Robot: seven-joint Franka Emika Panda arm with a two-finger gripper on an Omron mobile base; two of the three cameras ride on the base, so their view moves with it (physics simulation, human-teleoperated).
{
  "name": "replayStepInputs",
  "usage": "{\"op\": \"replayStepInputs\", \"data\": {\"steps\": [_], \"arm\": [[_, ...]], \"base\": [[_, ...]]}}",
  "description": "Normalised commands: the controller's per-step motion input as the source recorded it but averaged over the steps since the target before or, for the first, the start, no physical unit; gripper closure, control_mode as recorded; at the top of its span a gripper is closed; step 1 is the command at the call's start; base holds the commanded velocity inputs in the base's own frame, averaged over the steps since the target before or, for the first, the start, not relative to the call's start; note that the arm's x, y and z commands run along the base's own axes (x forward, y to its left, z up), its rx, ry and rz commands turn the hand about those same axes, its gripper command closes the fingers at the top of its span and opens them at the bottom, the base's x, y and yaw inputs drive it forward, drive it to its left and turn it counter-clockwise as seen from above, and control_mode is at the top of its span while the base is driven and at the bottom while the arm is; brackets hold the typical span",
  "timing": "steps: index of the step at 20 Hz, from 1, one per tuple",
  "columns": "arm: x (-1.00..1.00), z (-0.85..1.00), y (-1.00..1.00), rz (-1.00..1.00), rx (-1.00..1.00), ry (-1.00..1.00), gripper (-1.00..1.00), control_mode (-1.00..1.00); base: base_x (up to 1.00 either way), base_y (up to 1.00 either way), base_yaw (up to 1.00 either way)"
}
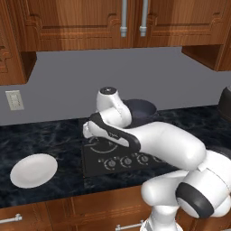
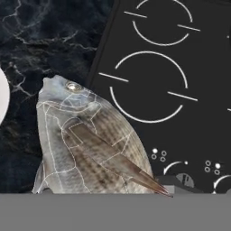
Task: Retrieve the frozen meat and place it in the pot on a burner. Then turn the burner on.
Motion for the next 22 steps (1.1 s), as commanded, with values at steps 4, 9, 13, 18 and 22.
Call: {"op": "replayStepInputs", "data": {"steps": [4, 9, 13, 18, 22], "arm": [[-0.02, 0.55, -0.48, 0.00, 0.02, 0.00, 1.00, -1.00], [0.00, 0.35, -0.40, 0.00, 0.01, -0.05, 1.00, -1.00], [0.00, 0.00, -0.36, -0.03, -0.01, -0.19, 1.00, -1.00], [0.00, 0.20, -0.52, -0.07, 0.00, -0.22, 1.00, -1.00], [0.00, 0.21, -0.54, -0.07, 0.01, -0.19, 1.00, -1.00]], "base": [[0.00, 0.00, 0.00], [0.00, 0.00, 0.00], [0.00, 0.00, 0.00], [0.00, 0.00, 0.00], [0.00, 0.00, 0.00]]}}
